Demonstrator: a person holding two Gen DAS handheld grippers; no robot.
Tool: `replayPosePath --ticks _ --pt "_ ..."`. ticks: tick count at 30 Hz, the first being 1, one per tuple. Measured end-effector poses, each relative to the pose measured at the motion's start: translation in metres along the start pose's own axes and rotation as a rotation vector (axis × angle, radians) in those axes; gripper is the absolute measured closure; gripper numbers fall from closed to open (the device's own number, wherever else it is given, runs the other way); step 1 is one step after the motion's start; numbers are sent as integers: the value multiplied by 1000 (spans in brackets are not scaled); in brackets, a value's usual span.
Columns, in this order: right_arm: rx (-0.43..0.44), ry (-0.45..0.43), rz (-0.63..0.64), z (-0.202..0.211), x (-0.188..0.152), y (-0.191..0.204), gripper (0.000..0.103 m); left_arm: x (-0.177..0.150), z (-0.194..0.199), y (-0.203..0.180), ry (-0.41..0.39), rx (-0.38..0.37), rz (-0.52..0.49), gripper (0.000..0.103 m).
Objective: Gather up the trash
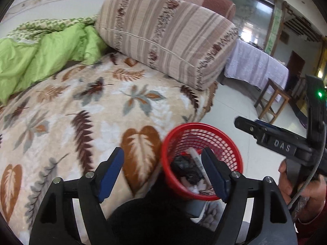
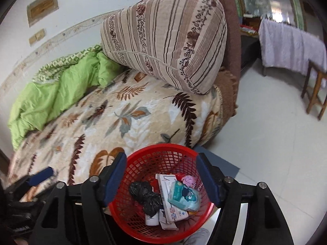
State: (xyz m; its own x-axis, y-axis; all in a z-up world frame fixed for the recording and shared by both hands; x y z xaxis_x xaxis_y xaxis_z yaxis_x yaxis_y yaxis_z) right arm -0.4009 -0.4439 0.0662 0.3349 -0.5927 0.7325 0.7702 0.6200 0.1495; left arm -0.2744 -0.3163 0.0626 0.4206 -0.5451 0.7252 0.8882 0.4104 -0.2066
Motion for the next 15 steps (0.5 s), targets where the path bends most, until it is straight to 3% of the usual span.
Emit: replayPosePath --ticks 4,8,15 --pt "-106 7 63 4 -15 22 20 -8 25 36 -47 101 31 12" --pt "-268 -26 59 15 -30 28 7 -17 47 60 -89 191 30 6" --pt "-302 -1 54 24 -53 46 7 -31 69 90 -125 331 22 2"
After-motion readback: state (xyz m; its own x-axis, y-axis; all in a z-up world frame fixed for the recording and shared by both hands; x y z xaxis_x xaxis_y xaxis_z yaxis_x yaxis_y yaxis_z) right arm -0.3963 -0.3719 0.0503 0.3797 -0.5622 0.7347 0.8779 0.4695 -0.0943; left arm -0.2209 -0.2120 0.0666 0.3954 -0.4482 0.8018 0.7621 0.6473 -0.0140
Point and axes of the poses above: each gripper's, at about its wrist camera, not at the fingertips, and z roughly against the way its jaws point, y to its left, x to its top, the point moved 10 cm from there along -z, roughly the way its jaws point, and after that the axes turned 3 degrees about z, right-handed, at the moved point
